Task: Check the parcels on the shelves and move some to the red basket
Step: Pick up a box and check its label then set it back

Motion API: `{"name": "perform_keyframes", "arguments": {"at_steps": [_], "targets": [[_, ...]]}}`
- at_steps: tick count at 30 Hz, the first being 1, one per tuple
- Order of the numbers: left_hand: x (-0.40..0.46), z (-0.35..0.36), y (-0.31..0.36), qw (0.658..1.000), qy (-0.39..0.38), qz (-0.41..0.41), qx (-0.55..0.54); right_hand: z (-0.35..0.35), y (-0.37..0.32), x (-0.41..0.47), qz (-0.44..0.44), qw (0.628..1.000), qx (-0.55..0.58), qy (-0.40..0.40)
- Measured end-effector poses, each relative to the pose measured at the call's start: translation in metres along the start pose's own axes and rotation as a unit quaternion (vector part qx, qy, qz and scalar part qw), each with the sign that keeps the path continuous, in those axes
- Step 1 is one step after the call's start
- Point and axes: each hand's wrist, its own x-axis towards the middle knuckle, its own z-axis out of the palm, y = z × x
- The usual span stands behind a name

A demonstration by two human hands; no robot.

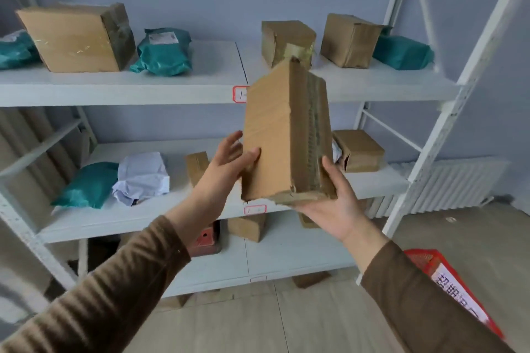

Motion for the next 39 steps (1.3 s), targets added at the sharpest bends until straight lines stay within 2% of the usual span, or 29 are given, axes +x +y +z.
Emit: {"name": "perform_keyframes", "arguments": {"at_steps": [3,7,10,13,17,21,25,29,33,36,39], "targets": [[-0.022,0.010,-0.009,0.998,-0.041,-0.036,-0.012,-0.020,0.017,-0.024,0.049,0.998,0.023,-0.022],[-0.037,0.030,-0.011,0.998,-0.012,-0.047,-0.032,-0.033,0.032,-0.040,0.097,0.990,0.075,-0.073],[-0.038,0.036,-0.010,0.997,0.007,-0.068,-0.040,-0.034,0.034,-0.046,0.115,0.988,0.077,-0.073],[-0.038,0.034,-0.015,0.995,0.011,-0.086,-0.042,-0.029,0.026,-0.048,0.123,0.990,0.052,-0.036],[-0.042,0.030,-0.029,0.993,0.001,-0.118,-0.011,-0.031,0.014,-0.047,0.073,0.995,-0.043,0.050],[-0.042,0.030,-0.039,0.992,-0.046,-0.121,-0.008,-0.020,0.011,-0.052,0.003,0.988,-0.148,0.034],[-0.041,0.038,-0.038,0.993,-0.095,-0.068,0.000,-0.021,0.018,-0.051,-0.089,0.947,-0.310,0.010],[-0.034,0.028,-0.043,0.992,-0.123,-0.029,0.006,-0.037,0.007,-0.043,-0.083,0.922,-0.377,-0.034],[-0.028,0.015,-0.050,0.985,-0.155,0.000,0.077,-0.050,-0.013,-0.037,-0.063,0.858,-0.504,-0.081],[-0.022,0.016,-0.050,0.980,-0.150,0.041,0.123,-0.053,-0.021,-0.032,-0.038,0.831,-0.550,-0.073],[-0.017,0.017,-0.045,0.979,-0.143,0.069,0.124,-0.053,-0.027,-0.029,-0.045,0.823,-0.562,-0.076]]}}
